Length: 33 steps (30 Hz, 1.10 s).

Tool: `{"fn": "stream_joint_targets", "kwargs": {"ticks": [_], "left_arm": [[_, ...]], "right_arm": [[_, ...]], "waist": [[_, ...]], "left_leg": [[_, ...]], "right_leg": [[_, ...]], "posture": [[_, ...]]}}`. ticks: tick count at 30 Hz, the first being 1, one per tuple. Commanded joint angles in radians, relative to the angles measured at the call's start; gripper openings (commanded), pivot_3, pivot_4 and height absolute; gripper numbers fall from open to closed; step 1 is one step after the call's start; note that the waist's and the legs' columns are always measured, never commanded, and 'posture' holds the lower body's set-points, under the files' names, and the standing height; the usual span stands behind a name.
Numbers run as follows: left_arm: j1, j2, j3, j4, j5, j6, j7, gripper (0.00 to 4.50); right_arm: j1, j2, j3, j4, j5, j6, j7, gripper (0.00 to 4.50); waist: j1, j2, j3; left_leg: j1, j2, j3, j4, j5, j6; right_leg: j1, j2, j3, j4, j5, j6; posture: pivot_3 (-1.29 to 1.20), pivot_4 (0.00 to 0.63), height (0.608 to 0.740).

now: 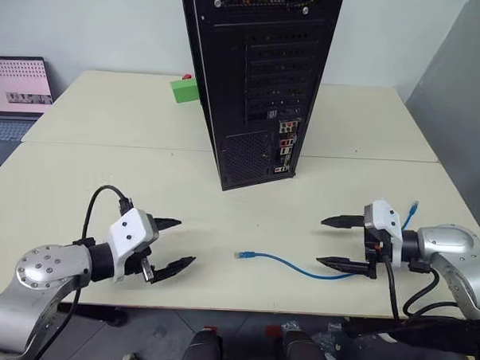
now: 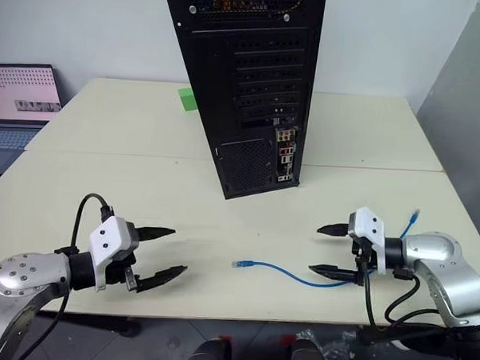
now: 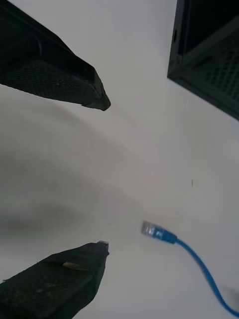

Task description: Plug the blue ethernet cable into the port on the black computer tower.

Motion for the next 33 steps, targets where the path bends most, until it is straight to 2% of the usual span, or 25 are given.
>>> {"fn": "stream_joint_targets", "kwargs": {"ticks": [1,12,17,23,31,33], "left_arm": [[0.013,0.029,0.028,-0.056,-0.037,0.012,-0.034,4.50],[0.029,0.066,-0.046,-0.059,0.058,-0.061,-0.061,4.50],[-0.013,0.075,-0.063,-0.038,0.064,-0.045,-0.066,4.50],[-0.026,0.069,-0.069,-0.024,0.076,-0.055,-0.061,4.50],[-0.024,0.050,-0.079,-0.039,0.066,-0.067,-0.069,4.50],[-0.028,0.049,-0.083,-0.037,0.069,-0.067,-0.069,4.50]], "right_arm": [[-0.007,-0.003,0.005,-0.023,-0.011,-0.037,0.019,4.45],[-0.053,0.130,0.128,0.008,-0.104,-0.068,-0.060,4.45],[-0.131,0.267,0.250,0.149,-0.222,-0.118,-0.126,4.45],[-0.179,0.352,0.315,0.234,-0.278,-0.168,-0.136,4.45],[-0.201,0.399,0.373,0.283,-0.338,-0.215,-0.130,4.45],[-0.202,0.399,0.385,0.299,-0.361,-0.239,-0.130,4.09]], "waist": [[0.000,0.000,0.000],[0.000,0.000,0.000],[-0.001,0.000,0.000],[0.000,0.000,0.000],[0.000,0.000,0.000],[0.000,0.000,0.000]], "left_leg": [[0.000,0.000,0.000,0.000,0.000,0.000],[0.000,0.000,0.000,0.000,0.000,0.000],[0.000,0.001,0.000,0.000,0.000,0.000],[0.000,0.000,0.000,0.000,0.000,0.000],[0.000,0.001,0.000,0.000,0.000,0.000],[0.000,0.001,0.000,0.000,0.000,0.000]], "right_leg": [[0.000,0.000,0.000,0.000,0.000,0.000],[0.000,0.000,0.000,0.000,0.000,-0.001],[0.000,0.001,0.000,0.000,0.000,-0.001],[-0.001,0.001,0.000,0.000,0.001,-0.002],[-0.001,0.001,0.000,0.001,0.001,-0.002],[-0.001,0.001,0.000,0.001,0.001,-0.002]], "posture": [[0.00,0.150,0.740],[0.00,0.150,0.740],[0.00,0.150,0.740],[0.00,0.150,0.740],[0.00,0.150,0.740],[0.00,0.150,0.740]]}}
